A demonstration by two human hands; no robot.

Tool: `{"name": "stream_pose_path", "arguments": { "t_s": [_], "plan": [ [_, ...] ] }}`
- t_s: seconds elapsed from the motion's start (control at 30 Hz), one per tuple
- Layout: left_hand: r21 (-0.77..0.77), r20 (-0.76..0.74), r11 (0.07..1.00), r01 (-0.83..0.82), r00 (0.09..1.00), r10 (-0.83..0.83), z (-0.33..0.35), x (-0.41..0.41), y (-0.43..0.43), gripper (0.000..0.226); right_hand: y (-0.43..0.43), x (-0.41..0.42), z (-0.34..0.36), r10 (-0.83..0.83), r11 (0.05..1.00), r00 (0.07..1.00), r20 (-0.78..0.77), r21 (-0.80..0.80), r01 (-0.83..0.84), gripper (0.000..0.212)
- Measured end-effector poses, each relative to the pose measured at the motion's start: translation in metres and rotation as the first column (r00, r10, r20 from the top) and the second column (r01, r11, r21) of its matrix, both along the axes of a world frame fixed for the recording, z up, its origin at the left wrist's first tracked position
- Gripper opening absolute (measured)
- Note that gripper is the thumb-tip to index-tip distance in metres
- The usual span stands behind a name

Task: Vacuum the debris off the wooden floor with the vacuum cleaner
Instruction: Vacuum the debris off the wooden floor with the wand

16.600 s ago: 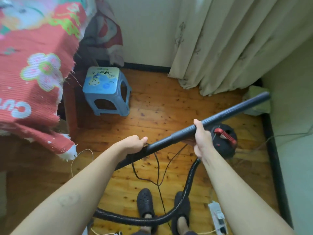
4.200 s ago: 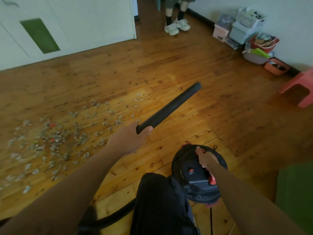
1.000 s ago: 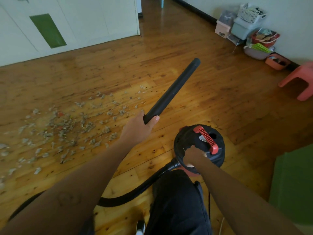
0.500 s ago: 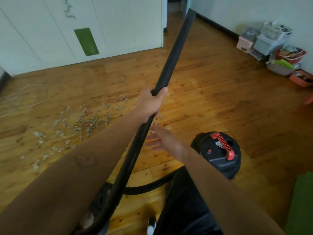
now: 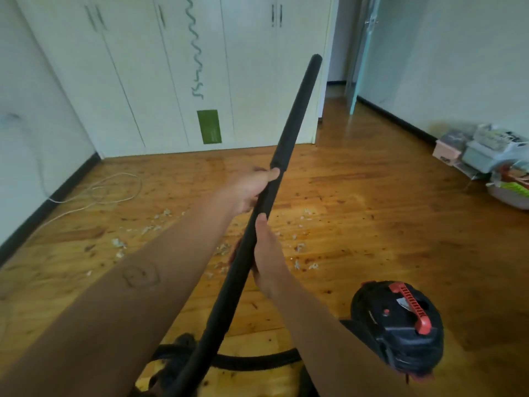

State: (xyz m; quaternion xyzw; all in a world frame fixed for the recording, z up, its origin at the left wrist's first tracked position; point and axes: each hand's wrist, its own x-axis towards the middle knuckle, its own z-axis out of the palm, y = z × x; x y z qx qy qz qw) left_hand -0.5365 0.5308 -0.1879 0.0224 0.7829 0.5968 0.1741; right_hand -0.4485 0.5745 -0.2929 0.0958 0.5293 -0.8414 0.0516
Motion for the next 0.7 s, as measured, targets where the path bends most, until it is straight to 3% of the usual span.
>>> {"name": "stream_pose_path", "arguments": {
  "t_s": [0.1, 0.23, 0.47, 0.5, 0.57, 0.63, 0.7],
  "plan": [
    [-0.202, -0.076, 0.979, 0.003, 0.997, -0.019, 0.002, 0.019, -0.028, 0.059, 0.002, -0.027, 0.030, -0.081, 0.987, 0.996, 0.045, -0.134, 0.086, 0.059],
    [-0.416, -0.200, 0.908, 0.038, 0.971, -0.132, 0.012, 0.039, -0.068, 0.067, 0.011, -0.053, 0.066, -0.068, 0.960, 0.986, 0.155, -0.258, 0.106, 0.061],
    [-0.736, -0.083, 0.658, 0.159, 0.943, -0.321, 0.052, 0.066, -0.127, 0.079, 0.016, -0.079, 0.106, -0.137, 0.938, 0.969, 0.207, -0.287, 0.194, 0.041],
    [-0.741, -0.088, 0.647, 0.179, 0.930, -0.358, 0.055, 0.071, -0.133, 0.076, 0.015, -0.081, 0.108, -0.139, 0.936, 0.967, 0.213, -0.290, 0.198, 0.039],
    [-0.667, -0.105, 0.712, 0.220, 0.918, -0.382, 0.058, 0.078, -0.143, 0.061, 0.009, -0.084, 0.116, -0.125, 0.936, 0.971, 0.204, -0.300, 0.184, 0.037],
    [-0.428, -0.097, 0.878, 0.215, 0.955, -0.281, 0.054, 0.084, -0.143, 0.044, 0.002, -0.085, 0.127, -0.117, 0.934, 0.977, 0.176, -0.315, 0.168, 0.034],
    [-0.187, -0.074, 0.974, 0.131, 0.986, -0.147, 0.050, 0.088, -0.136, 0.037, -0.003, -0.084, 0.141, -0.122, 0.949, 0.984, 0.128, -0.276, 0.153, 0.031]
  ]
}}
